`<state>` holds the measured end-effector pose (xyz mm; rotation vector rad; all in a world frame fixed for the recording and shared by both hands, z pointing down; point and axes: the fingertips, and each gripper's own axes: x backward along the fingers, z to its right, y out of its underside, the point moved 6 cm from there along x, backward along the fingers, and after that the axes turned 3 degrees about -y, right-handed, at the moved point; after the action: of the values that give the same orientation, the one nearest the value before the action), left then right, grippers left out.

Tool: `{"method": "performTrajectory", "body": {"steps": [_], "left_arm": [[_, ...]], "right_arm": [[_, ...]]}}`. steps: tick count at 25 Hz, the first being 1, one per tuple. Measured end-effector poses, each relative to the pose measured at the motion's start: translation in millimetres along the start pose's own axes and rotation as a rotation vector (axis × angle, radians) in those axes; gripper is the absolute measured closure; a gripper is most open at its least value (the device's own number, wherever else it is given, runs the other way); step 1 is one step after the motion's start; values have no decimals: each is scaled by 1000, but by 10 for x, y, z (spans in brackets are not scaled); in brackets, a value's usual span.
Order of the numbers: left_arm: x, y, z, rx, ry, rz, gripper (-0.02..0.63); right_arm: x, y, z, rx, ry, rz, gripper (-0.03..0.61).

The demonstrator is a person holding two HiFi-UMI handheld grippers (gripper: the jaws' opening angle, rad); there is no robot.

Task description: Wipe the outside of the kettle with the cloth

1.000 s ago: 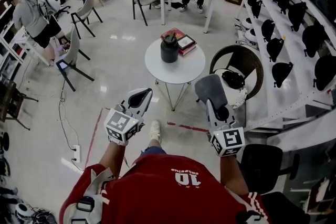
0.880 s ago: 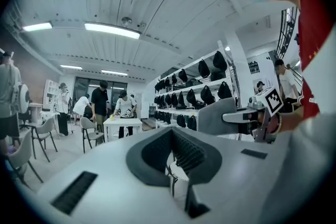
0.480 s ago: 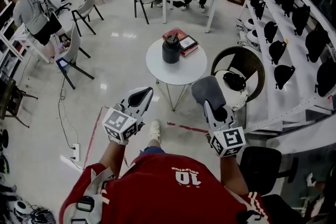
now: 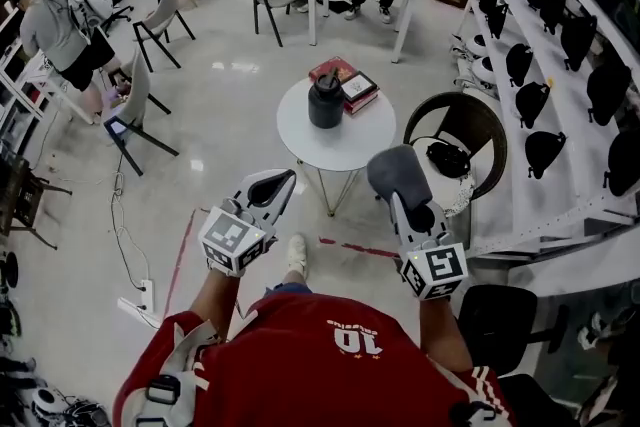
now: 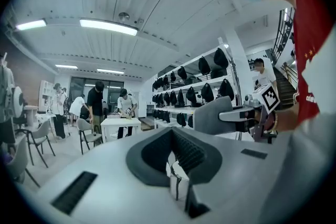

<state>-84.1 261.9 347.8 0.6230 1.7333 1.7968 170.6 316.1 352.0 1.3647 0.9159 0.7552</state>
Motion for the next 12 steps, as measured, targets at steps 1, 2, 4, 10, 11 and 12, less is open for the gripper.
{"method": "performTrajectory", "body": {"steps": [1,2,4,10,11,12], "left_arm": [[-39,-6,-33,-13,1,-4,609],[-82,-24,-79,-23,2,-5,609],[-173,-60,-204,-24,3,-3,609],[-474,-156,-640,-10,5,34,609],[-537,-163,-706,-7,8,35,609],[-601,-167,-762,-4,11,35,609]], "right_arm": [[-43,-11,20,-3,1,-1,532],[-95,-27,41,-6,3,-1,532],[-215,-64,86,-9,9,-2,532],[-601,-162,293,-19,33,-5,532],[-662,-179,337,-21,38,-8,532],[-720,-193,381,-23,42,-10,532]]}}
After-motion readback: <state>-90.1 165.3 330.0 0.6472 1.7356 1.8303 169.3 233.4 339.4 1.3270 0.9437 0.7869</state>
